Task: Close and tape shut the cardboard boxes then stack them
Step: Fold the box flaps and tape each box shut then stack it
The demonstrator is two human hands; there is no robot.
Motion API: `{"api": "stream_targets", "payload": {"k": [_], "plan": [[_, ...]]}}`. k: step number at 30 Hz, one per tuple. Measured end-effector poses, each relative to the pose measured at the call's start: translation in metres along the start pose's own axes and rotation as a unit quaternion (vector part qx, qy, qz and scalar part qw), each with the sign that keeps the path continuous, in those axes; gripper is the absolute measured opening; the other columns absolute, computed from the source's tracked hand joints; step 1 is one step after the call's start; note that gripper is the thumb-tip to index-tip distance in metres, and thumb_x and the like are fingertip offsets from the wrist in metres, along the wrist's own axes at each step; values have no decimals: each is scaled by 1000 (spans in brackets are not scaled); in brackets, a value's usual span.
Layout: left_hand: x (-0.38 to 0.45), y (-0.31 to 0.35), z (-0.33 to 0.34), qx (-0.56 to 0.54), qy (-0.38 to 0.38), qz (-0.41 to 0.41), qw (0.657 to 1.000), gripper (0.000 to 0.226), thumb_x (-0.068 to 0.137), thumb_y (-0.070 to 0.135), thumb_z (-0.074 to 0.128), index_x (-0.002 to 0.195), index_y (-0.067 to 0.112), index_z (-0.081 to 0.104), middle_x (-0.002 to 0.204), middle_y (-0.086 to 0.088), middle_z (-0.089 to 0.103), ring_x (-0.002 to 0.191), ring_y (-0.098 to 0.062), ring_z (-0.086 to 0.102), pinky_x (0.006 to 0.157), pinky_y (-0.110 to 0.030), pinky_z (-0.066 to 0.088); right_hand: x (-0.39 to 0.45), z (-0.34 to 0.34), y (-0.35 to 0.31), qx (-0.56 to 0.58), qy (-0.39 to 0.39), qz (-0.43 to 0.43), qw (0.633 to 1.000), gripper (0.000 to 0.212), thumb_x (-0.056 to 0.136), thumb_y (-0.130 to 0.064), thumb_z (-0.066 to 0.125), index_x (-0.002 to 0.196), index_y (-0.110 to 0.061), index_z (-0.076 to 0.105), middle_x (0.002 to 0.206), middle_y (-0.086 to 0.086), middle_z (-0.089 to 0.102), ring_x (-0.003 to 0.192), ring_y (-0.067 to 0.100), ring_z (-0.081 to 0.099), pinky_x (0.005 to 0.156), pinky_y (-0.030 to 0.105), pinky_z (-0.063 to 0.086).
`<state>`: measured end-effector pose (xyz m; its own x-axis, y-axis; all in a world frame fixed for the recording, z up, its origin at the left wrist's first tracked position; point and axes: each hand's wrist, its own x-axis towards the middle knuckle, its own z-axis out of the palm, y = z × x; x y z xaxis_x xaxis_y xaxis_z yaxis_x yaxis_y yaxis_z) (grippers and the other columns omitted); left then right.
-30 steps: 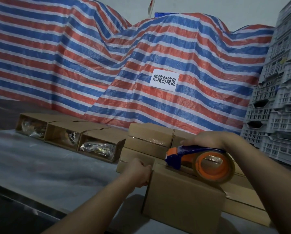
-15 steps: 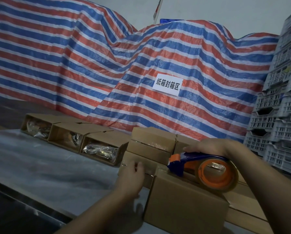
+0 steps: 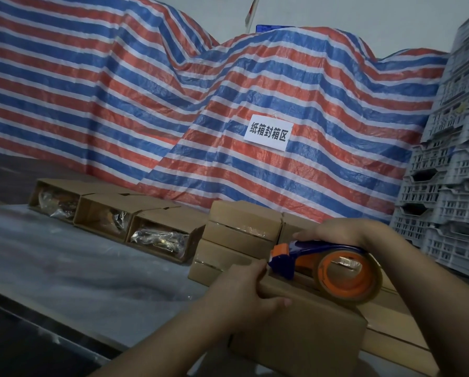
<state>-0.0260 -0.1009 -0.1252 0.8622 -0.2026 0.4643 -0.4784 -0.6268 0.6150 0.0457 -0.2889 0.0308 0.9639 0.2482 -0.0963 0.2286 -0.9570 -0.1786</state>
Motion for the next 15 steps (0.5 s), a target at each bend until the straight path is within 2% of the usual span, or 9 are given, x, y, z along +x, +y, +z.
{"api": "stream_targets", "payload": {"k": [3, 6, 9, 13, 15], "plan": [[1, 1, -5, 50, -12, -1, 999, 53, 81, 63, 64, 125, 36, 54, 102, 15, 64, 91, -1, 59, 85, -30, 54, 0, 0, -2, 12, -10, -1, 1000, 40, 101, -59, 43, 108, -24, 60, 63, -11, 70, 55, 1, 64, 57, 14, 48], [-1, 2, -5, 77, -22, -1, 997, 53, 83, 64, 60, 127, 35, 51, 108, 11, 65, 97, -7, 61, 88, -37, 54, -6, -5, -6, -3, -31, 1, 1000, 40, 101, -60, 42, 104, -25, 61, 61, -12, 69, 53, 1, 63, 54, 12, 49], [-1, 4, -5, 105, -17, -2, 994, 54, 83, 68, 57, 126, 37, 50, 111, 11, 64, 99, -8, 61, 89, -38, 53, -10, -12, -6, -24, -31, 29, 999, 51, 96, -67, 45, 100, -20, 64, 61, -9, 69, 52, 4, 63, 53, 15, 50], [-1, 4, -4, 144, -16, -20, 989, 61, 80, 75, 53, 129, 39, 47, 109, 13, 57, 98, -8, 55, 87, -32, 50, -14, -19, 10, -54, -16, 54, 997, 57, 92, -73, 46, 102, -19, 64, 65, -8, 70, 56, 7, 64, 59, 18, 50], [-1, 2, -3, 159, -9, -24, 987, 69, 79, 78, 51, 136, 39, 42, 116, 10, 58, 102, -10, 55, 90, -34, 51, -24, -23, 26, -63, -10, 79, 995, 60, 90, -75, 47, 107, -20, 64, 79, -3, 74, 67, 10, 67, 66, 21, 53]]}}
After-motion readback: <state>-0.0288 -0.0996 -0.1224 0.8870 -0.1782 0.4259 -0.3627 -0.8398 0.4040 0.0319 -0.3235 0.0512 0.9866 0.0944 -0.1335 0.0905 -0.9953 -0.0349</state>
